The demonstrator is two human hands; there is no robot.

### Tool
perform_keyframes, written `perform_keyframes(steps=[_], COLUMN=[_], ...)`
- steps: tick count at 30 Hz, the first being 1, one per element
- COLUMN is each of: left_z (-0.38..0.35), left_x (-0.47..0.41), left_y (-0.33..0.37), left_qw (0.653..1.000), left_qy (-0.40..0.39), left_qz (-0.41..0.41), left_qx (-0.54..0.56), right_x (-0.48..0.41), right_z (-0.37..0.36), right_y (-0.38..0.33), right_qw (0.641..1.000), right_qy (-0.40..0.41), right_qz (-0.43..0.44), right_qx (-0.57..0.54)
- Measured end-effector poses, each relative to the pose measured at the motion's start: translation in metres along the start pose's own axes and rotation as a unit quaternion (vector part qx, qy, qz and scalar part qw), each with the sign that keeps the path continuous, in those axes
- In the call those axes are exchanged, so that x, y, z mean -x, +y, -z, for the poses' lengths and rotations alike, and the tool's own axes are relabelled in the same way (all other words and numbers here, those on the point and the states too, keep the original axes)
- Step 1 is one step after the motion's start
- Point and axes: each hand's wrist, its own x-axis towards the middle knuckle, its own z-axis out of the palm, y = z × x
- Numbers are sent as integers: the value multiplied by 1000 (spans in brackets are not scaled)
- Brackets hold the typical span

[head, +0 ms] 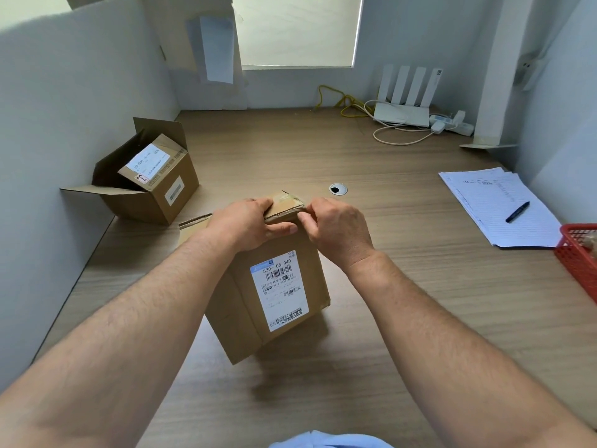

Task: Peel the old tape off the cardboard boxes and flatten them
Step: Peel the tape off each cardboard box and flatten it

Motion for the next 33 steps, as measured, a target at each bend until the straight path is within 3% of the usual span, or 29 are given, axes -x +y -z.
perform_keyframes(steps=[9, 15, 21, 25, 30, 33], left_z=[-1, 1, -1, -1, -3, -6], left_x=[1, 1, 4, 7, 17, 22], left_y=[1, 2, 6, 6, 6, 7], left_qw=[1000, 1000, 999, 999, 999, 999], left_qy=[-3, -2, 0, 7, 8, 19], left_qz=[8, 13, 17, 14, -11, -24], left_qx=[-2, -16, -32, -40, -33, -41], right_x=[-2, 10, 7, 4, 5, 7], right_z=[-2, 1, -2, 1, 11, 12], right_y=[0, -6, -12, -8, 7, 11], right_qw=[1000, 998, 998, 1000, 991, 953], right_qy=[-9, 58, 55, 12, 4, -27], right_qz=[-1, 6, 1, -11, -65, -136], right_qx=[28, -20, 8, 8, -117, -269])
